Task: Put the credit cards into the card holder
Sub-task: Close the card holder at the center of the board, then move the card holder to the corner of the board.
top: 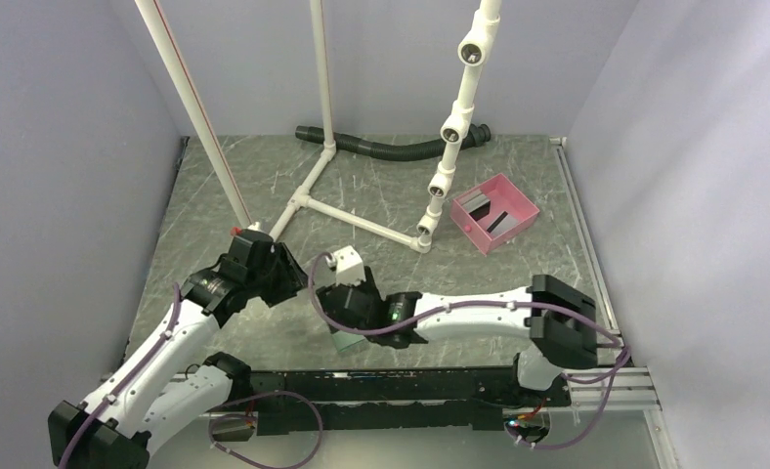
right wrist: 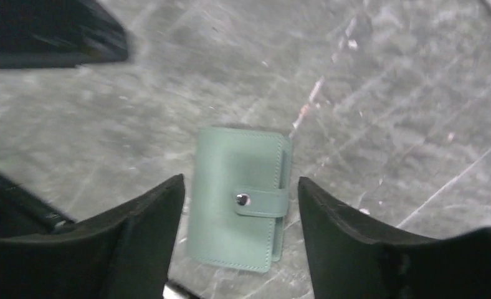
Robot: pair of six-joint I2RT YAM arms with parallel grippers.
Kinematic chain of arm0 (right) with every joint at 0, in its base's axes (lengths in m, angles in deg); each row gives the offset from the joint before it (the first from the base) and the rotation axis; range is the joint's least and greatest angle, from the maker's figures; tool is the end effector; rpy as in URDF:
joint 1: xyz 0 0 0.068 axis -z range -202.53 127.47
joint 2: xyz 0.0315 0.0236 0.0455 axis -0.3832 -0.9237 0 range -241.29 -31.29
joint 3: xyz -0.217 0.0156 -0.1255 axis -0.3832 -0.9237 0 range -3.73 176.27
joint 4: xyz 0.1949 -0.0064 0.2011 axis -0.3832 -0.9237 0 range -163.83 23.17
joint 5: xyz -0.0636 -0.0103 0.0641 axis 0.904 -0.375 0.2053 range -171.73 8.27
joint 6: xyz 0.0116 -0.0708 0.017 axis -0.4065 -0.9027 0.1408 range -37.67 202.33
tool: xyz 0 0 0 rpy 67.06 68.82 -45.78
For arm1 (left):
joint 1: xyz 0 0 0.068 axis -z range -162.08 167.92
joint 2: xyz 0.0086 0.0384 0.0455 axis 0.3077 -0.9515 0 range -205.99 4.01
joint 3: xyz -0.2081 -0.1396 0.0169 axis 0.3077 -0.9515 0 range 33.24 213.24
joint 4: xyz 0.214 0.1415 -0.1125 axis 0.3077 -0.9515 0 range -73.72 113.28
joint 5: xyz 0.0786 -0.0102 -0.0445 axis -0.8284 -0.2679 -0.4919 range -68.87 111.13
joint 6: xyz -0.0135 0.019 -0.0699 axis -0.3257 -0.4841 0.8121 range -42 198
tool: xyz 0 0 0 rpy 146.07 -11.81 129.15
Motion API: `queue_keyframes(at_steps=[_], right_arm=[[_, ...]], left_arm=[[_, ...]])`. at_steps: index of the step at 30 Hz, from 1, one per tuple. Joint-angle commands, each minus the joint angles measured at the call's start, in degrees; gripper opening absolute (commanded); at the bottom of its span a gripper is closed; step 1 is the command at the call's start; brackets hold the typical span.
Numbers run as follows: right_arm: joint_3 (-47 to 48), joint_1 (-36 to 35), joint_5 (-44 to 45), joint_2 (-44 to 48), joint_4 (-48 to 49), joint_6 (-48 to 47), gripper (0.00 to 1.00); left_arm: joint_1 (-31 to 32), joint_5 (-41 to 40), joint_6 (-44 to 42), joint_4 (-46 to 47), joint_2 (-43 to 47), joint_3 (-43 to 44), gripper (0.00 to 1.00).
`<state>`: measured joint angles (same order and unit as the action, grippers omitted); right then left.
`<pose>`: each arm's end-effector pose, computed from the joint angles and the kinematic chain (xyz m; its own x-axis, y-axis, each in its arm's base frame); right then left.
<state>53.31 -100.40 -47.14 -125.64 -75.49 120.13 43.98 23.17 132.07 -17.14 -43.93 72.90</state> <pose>0.1123 0.3563 0.1519 -0.5619 -0.2130 -0.7994 -0.4779 0.8723 0.1035 0.1952 -0.0979 0.2123 -0.7687 -0.5249 -0.3655 -0.2764 0.7880 -0.5502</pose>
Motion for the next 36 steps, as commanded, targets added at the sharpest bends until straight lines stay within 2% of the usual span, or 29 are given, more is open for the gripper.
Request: queue_keyframes(at_steps=[1,4,5,6,7,9,11,13,16,18,22,27,31,36], right_arm=[[10.03,2.16,-9.08,5.69,-12.50,-7.02,0.74],[5.10,6.38,-18.78,11.06,-12.61,-5.77,0.81],[2.48,7.66,-21.30,13.39,-11.38,-5.31,0.82],[-0.17,8.74,-23.65,16.23,-10.22,-4.95,0.84],[-3.37,10.06,-26.77,18.93,-8.20,-5.02,0.88],[-9.43,13.74,-36.15,22.98,-3.35,-4.77,0.90],[-13.62,17.11,-41.99,24.65,-0.74,-3.51,0.91],[-15.81,19.00,-45.57,24.71,0.37,-3.29,0.91],[-17.31,19.83,-48.64,22.65,1.78,-3.00,0.91],[-17.98,19.86,-49.74,21.11,2.96,-2.99,0.91],[-18.62,19.86,-48.94,20.83,3.77,-2.65,0.91],[-18.69,19.86,-46.23,23.37,1.61,-2.65,0.92],[-18.75,19.86,-43.92,24.02,-0.47,-3.05,0.95],[-19.01,19.86,-42.36,25.14,-1.92,-3.34,0.98]], left_arm=[[-0.23,3.23,-2.25,-3.60,-1.19,3.09,0.57],[-0.22,9.42,-1.27,0.03,0.38,0.67,0.61],[-0.22,11.97,-0.48,1.93,1.06,-1.62,0.71],[-0.22,14.19,0.67,3.88,1.63,-3.63,0.88],[-0.16,15.78,1.59,6.09,1.80,-5.67,0.98],[0.02,19.07,2.15,10.73,0.92,-9.77,0.99],[0.27,20.82,2.18,15.98,-1.35,-13.64,0.99],[0.49,23.78,2.96,24.56,-4.62,-17.75,0.99],[3.82,24.88,3.37,34.26,-10.97,-19.41,1.00],[6.77,22.54,2.71,36.70,-14.47,-17.99,0.99],[8.52,18.66,3.51,34.17,-19.23,-16.17,0.99],[9.18,12.10,5.00,26.19,-21.78,-14.52,0.81],[9.35,10.98,5.00,25.42,-24.85,-13.38,0.68],[9.27,7.25,6.36,21.27,-29.10,-10.13,0.42]])
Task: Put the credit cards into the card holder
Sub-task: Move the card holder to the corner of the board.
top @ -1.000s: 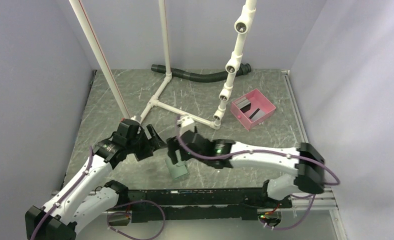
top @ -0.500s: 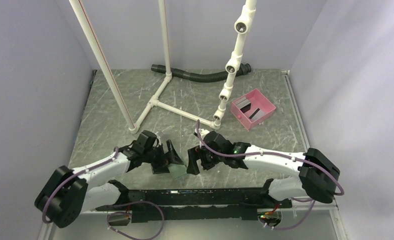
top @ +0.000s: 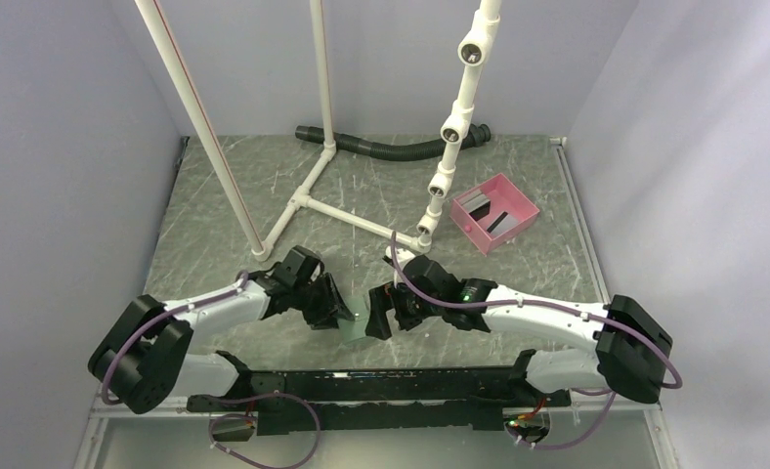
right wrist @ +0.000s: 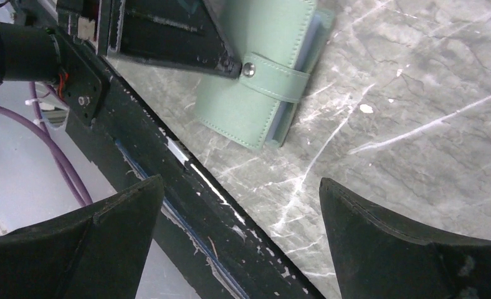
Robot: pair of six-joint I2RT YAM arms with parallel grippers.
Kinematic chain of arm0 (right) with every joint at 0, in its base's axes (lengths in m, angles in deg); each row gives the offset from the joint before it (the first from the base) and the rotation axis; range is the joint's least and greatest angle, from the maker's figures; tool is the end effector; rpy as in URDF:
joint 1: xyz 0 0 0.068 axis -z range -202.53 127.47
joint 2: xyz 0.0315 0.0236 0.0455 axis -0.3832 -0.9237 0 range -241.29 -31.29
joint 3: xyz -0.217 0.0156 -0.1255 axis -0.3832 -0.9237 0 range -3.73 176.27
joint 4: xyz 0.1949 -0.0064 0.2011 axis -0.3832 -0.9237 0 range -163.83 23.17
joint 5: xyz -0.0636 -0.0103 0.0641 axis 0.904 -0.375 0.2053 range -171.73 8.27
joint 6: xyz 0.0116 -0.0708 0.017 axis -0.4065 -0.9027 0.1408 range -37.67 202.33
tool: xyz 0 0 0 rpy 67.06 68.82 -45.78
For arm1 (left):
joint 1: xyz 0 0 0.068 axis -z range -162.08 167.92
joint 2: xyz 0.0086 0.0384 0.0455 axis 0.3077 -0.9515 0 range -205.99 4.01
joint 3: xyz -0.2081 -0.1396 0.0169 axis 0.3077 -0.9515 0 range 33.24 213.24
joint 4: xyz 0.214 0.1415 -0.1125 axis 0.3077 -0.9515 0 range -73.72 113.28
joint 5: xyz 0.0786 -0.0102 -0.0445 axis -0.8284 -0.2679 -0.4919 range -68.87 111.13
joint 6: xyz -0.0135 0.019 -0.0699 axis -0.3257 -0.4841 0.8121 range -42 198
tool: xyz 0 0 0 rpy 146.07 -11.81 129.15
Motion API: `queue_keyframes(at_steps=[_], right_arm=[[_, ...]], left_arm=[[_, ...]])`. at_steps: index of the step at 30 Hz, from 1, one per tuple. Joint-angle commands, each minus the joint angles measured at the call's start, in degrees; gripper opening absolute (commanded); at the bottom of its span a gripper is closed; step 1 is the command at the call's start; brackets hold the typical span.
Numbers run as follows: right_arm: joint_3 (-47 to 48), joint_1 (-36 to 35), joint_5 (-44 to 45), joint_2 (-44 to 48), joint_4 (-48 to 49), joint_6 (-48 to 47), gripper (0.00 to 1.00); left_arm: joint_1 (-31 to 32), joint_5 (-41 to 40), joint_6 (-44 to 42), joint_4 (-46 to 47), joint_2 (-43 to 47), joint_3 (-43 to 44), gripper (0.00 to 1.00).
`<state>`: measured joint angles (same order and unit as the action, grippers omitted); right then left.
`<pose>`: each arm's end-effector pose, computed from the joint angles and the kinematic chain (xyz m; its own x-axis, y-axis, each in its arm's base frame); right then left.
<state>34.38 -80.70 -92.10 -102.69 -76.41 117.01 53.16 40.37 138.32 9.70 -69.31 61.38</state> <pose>0.1466 0.2572 0.1556 -0.8102 -0.2439 -0.5330 -0.5403 0.6633 0.5178 0.1913 -0.1599 0.0864 -0.9404 -0.3400 -0.0119 -0.2679 0.7616 -0.5901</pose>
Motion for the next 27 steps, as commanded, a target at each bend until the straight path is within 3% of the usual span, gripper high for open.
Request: queue_keyframes(at_steps=[1,5,8,11,14,22,24,27], right_arm=[[-0.23,0.16,2.87,2.89,-1.26,-0.22,0.98],[-0.64,0.18,3.87,5.02,-2.52,-0.35,0.98],[-0.94,0.16,4.46,6.42,-3.22,-0.69,0.98],[-1.34,0.16,4.60,7.05,-3.16,-1.20,0.99],[-0.92,0.16,4.15,6.68,-3.55,-1.94,0.99],[-0.42,0.19,3.21,7.17,-4.79,-3.26,0.99],[-0.45,0.16,3.21,8.47,-5.65,-3.51,0.99],[-0.23,0.19,3.89,10.69,-7.37,-3.80,1.00]], left_arm=[[0.09,-11.41,0.41,-7.19,-3.98,2.32,0.37],[-0.84,-18.57,1.63,-16.64,-1.37,6.16,0.17],[-5.65,-22.48,2.76,-24.84,3.57,6.94,0.00],[-13.85,-22.67,1.54,-29.22,9.85,6.08,0.00],[-18.97,-30.84,4.67,-40.57,17.33,7.75,0.00],[-24.14,-53.55,25.37,-64.82,30.60,15.42,0.00],[-24.41,-60.74,26.74,-66.35,32.70,17.10,0.00],[-24.61,-67.30,21.94,-61.70,36.28,17.49,0.00]])
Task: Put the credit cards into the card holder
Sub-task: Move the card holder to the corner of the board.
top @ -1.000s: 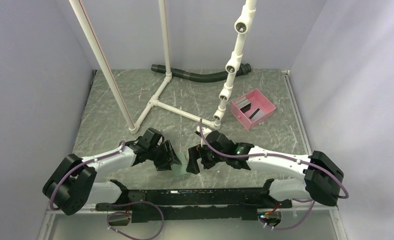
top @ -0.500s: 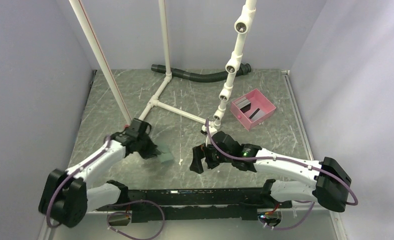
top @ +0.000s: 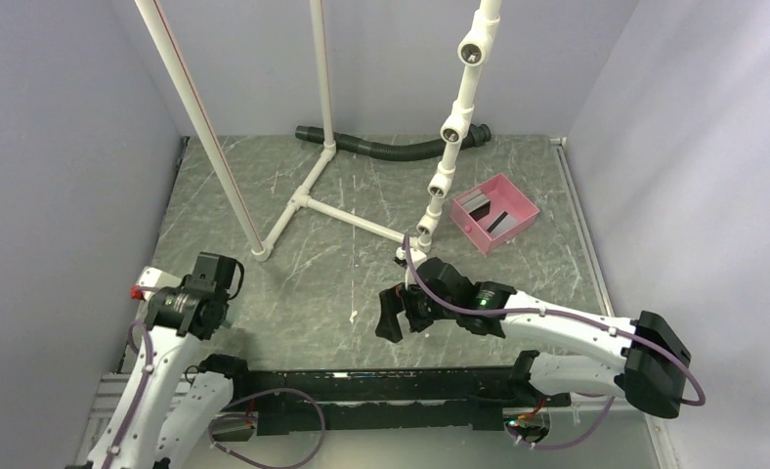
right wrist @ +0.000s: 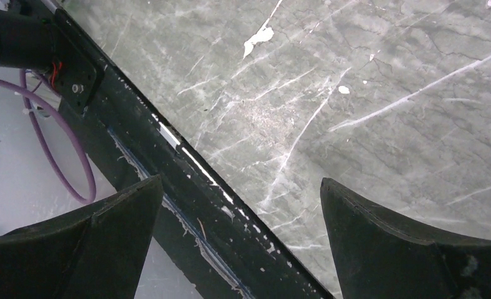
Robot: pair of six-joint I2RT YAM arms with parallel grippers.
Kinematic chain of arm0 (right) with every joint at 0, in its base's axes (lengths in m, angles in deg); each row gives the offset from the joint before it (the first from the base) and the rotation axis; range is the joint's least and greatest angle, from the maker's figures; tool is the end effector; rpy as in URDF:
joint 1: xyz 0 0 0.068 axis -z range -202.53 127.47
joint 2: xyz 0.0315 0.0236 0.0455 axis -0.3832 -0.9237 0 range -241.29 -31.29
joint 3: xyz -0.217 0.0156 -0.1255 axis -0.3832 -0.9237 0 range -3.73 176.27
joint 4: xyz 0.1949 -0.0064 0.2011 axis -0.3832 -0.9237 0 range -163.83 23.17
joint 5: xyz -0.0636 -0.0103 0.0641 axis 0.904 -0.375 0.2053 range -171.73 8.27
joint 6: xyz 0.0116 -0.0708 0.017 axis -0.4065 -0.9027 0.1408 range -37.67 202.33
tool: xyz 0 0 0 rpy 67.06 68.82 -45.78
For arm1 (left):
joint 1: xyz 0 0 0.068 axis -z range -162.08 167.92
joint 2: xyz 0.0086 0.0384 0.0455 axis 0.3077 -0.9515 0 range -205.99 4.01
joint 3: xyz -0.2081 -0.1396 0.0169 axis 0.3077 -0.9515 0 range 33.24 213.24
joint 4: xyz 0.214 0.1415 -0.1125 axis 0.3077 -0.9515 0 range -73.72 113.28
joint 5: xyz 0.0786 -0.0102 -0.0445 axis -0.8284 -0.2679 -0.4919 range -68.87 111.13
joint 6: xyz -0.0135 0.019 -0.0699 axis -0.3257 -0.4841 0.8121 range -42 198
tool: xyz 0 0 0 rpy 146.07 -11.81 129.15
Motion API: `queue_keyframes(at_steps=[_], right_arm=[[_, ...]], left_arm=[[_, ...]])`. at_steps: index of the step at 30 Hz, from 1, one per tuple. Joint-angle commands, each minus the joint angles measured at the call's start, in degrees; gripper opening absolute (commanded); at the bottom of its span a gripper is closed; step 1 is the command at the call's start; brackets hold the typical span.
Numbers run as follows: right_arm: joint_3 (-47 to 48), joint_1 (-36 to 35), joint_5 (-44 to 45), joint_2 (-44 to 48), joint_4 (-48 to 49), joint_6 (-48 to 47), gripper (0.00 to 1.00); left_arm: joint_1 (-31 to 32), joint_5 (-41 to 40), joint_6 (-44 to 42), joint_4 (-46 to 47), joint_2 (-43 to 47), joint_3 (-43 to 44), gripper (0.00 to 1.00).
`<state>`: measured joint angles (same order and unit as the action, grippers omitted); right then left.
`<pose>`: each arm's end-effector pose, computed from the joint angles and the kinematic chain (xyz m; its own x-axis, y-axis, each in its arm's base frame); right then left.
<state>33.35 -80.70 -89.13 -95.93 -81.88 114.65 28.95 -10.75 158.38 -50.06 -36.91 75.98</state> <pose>0.1401 0.2408 0.1709 -0.7789 -0.2495 -0.5753 -0.5633 0.6814 0.4672 0.1439 0.0051 0.2204 -0.1538 -0.8230 -0.5468 -0.9181 0.3236 -0.2288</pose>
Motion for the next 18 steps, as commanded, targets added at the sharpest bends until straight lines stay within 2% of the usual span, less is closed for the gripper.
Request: queue_keyframes(at_steps=[1,4,12,18], right_arm=[[1.13,0.17,0.97,4.52,-2.58,-1.63,1.00],[3.17,0.16,1.53,6.43,-5.15,-2.21,1.00],[7.43,0.23,3.78,11.03,-10.39,-3.89,1.00],[6.96,0.17,3.93,12.97,-11.50,-3.49,1.00]], left_arm=[[-0.44,-16.74,1.14,0.16,4.78,2.69,0.00],[-0.48,-16.76,-1.65,6.03,6.56,0.78,0.00],[-1.58,-15.14,-1.71,17.91,6.11,-7.17,0.00],[-4.02,-14.57,2.40,18.16,5.87,-10.44,0.00]])
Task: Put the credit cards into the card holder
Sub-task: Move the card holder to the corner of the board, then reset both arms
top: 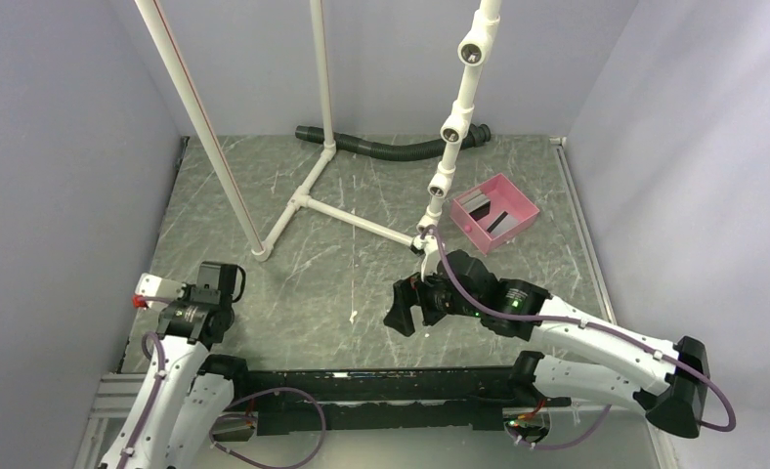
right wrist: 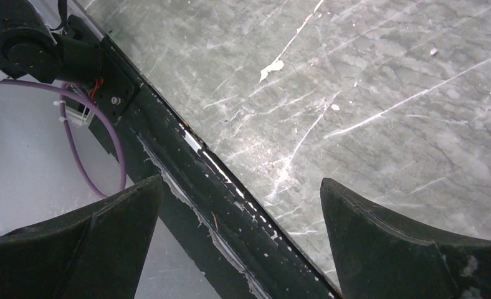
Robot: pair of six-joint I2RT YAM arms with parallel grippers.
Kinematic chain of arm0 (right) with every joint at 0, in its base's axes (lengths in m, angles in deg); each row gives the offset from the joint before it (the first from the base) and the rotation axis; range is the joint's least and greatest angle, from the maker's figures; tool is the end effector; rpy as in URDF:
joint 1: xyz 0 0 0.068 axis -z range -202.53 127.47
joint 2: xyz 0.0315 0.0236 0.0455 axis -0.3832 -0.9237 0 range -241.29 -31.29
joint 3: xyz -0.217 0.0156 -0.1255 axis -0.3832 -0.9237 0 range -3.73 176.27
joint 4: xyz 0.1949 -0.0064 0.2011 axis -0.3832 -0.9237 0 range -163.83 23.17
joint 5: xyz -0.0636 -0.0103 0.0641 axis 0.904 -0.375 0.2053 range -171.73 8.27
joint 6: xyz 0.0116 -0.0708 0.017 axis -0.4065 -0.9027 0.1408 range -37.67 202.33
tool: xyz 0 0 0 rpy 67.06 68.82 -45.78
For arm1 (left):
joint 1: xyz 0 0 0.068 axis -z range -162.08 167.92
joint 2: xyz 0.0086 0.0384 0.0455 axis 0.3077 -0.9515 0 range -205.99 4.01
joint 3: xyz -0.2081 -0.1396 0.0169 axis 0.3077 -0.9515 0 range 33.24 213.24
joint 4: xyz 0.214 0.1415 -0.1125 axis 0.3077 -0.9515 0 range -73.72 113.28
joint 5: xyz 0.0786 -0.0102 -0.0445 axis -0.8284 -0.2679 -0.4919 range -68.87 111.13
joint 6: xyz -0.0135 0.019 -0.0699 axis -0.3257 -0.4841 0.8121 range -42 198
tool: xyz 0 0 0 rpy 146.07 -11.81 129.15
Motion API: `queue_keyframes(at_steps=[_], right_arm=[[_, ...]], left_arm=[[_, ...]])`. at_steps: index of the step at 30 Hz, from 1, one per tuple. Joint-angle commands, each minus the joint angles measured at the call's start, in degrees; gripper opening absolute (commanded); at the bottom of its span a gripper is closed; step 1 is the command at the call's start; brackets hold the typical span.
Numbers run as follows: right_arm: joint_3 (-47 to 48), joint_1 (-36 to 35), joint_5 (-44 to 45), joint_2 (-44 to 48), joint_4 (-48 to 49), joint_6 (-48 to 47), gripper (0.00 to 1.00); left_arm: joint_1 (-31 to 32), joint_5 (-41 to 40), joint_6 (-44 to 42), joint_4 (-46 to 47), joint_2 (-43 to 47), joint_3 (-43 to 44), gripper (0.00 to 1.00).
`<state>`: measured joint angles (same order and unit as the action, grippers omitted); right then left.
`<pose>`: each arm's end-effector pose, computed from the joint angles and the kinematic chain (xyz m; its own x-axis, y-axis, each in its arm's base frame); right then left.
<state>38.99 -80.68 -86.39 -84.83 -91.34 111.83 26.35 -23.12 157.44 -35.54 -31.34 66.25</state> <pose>0.1320 0.2220 0.2386 -0.6997 -0.1962 -0.6869 -0.6170 0.6506 0.4427 0.1517 0.0210 0.1990 0.0652 -0.7216 -0.6892 -0.8936 0.2652 -0.3622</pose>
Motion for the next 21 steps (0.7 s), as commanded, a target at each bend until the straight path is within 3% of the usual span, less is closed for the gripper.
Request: queue_keyframes(at_steps=[1,8,9,13,15,16,21], right_arm=[[1.12,0.21,1.09,2.27,-2.02,-0.46,1.00],[1.75,0.22,1.34,3.73,-3.10,-0.52,1.00],[2.13,0.17,1.47,3.77,-3.68,-0.62,1.00],[3.23,0.18,0.91,4.80,-5.39,-0.61,1.00],[4.18,0.17,0.31,6.09,-6.13,-0.07,1.00],[5.00,0.15,0.32,6.63,-6.81,0.07,1.00],[13.11,0.19,6.05,8.21,-13.75,-2.32,1.00]], left_arm=[[-1.90,-1.96,4.99,3.10,0.15,-1.20,0.02],[-3.54,0.58,11.94,5.79,4.36,-8.54,0.04],[-3.59,0.58,11.92,6.27,5.50,-9.43,0.09],[-3.68,-0.07,11.14,3.65,6.08,-8.45,0.68],[-3.68,0.34,9.30,1.66,3.52,-5.57,0.92],[-3.68,0.46,9.13,-0.48,1.67,-3.63,0.98],[-3.68,3.24,9.16,-13.17,-5.96,8.85,1.00]])
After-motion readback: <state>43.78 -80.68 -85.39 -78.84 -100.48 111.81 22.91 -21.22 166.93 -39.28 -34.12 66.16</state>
